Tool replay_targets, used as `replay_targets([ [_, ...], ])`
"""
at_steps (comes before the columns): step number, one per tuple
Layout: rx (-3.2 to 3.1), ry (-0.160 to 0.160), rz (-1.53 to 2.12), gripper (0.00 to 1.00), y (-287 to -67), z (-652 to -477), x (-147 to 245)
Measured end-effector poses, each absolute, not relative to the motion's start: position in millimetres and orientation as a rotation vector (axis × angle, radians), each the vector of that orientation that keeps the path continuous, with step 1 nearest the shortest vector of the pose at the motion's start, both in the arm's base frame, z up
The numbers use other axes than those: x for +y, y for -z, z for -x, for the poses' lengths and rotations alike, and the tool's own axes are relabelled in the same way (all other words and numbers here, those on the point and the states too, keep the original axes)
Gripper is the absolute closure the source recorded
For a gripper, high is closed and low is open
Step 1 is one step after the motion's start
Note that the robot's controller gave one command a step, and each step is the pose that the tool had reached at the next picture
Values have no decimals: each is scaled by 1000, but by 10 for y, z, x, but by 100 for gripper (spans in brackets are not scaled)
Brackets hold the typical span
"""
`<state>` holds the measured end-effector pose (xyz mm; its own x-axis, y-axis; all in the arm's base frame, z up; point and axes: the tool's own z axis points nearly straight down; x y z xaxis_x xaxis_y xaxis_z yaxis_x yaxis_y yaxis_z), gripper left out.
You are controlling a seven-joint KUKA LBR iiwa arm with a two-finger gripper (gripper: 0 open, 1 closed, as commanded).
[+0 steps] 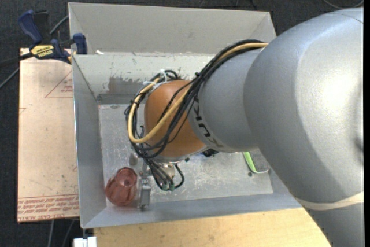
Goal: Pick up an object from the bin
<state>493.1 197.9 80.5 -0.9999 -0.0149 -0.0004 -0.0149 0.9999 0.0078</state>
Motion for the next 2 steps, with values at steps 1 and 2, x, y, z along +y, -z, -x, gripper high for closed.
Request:
replay_targets([
  [1, 3082, -8, 504, 0, -748, -4861, 2257],
  [2, 3129, -9, 199, 100, -724, -5050, 2504],
])
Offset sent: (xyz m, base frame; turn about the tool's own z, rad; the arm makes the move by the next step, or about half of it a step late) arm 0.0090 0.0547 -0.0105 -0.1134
